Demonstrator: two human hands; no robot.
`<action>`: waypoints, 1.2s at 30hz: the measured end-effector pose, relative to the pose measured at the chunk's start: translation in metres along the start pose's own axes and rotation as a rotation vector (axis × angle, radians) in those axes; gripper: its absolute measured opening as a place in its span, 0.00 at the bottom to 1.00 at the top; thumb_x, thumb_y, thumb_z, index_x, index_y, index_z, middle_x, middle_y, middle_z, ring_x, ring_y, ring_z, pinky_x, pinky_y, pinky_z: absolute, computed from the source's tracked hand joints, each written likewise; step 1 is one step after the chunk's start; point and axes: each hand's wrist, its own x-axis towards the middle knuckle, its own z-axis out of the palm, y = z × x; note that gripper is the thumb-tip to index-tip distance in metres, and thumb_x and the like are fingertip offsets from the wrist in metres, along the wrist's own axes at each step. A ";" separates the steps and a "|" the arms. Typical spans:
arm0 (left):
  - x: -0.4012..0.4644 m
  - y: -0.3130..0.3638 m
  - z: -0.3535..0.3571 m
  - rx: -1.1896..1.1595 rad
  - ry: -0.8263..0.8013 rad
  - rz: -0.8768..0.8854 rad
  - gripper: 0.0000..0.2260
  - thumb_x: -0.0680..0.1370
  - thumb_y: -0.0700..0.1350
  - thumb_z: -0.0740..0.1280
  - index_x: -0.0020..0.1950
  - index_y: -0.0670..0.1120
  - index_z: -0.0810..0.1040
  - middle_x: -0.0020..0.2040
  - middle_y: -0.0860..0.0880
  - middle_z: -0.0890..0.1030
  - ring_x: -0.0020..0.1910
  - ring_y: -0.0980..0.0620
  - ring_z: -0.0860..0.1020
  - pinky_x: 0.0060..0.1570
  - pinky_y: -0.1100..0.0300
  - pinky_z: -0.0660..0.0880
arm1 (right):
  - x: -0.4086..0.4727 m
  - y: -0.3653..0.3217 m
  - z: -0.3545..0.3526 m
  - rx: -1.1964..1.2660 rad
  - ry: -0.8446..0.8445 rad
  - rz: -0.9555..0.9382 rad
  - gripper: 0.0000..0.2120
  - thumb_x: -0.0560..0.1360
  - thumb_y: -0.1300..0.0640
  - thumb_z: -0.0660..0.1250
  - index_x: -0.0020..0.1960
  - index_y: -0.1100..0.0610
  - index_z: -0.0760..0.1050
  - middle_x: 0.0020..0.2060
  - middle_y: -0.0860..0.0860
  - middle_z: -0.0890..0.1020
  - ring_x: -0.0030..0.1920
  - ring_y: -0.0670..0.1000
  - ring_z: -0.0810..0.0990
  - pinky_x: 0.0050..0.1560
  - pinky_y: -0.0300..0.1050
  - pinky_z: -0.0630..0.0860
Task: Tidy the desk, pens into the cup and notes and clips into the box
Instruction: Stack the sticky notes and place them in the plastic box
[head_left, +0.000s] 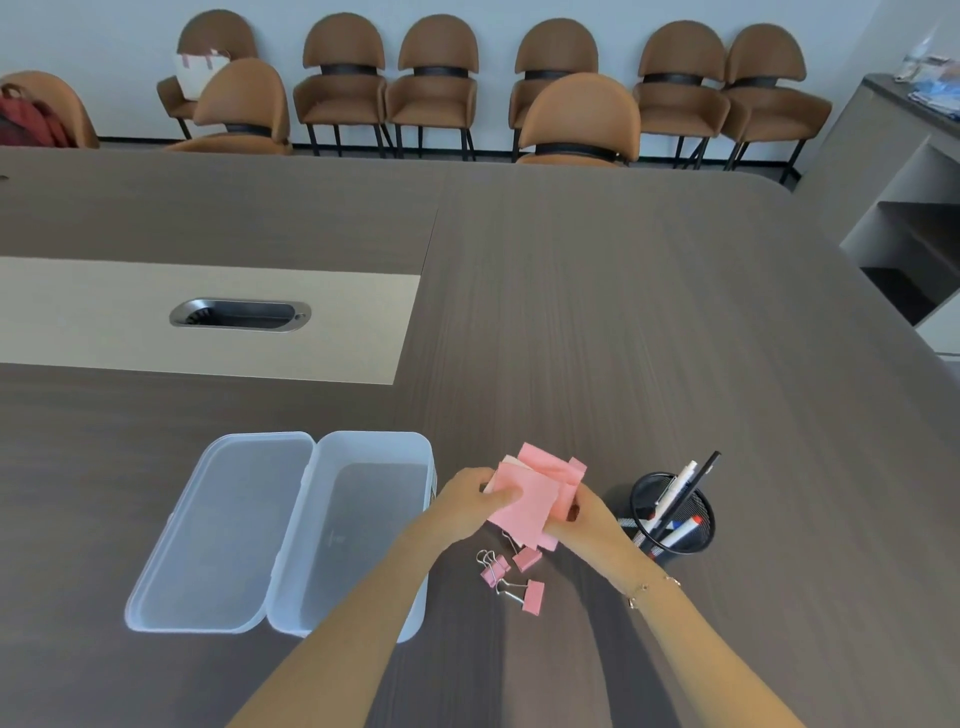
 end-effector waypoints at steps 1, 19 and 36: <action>0.000 0.002 0.000 0.022 0.022 0.014 0.18 0.76 0.54 0.64 0.58 0.41 0.78 0.55 0.42 0.81 0.52 0.46 0.79 0.49 0.54 0.74 | -0.003 -0.003 0.000 -0.019 -0.030 -0.020 0.22 0.70 0.59 0.75 0.59 0.46 0.72 0.45 0.39 0.82 0.46 0.38 0.81 0.34 0.29 0.77; 0.021 0.004 0.008 0.236 0.215 0.171 0.13 0.78 0.46 0.65 0.57 0.38 0.79 0.54 0.42 0.76 0.47 0.53 0.71 0.46 0.64 0.67 | 0.013 0.017 -0.013 -0.268 0.130 -0.098 0.16 0.77 0.63 0.59 0.63 0.54 0.74 0.50 0.51 0.83 0.44 0.48 0.79 0.43 0.37 0.74; 0.041 -0.008 0.024 0.249 0.125 0.086 0.15 0.77 0.46 0.67 0.62 0.42 0.76 0.62 0.43 0.77 0.62 0.46 0.75 0.58 0.59 0.70 | 0.033 0.039 0.002 -0.295 0.277 -0.069 0.15 0.76 0.61 0.66 0.62 0.59 0.74 0.52 0.55 0.81 0.48 0.52 0.80 0.48 0.35 0.75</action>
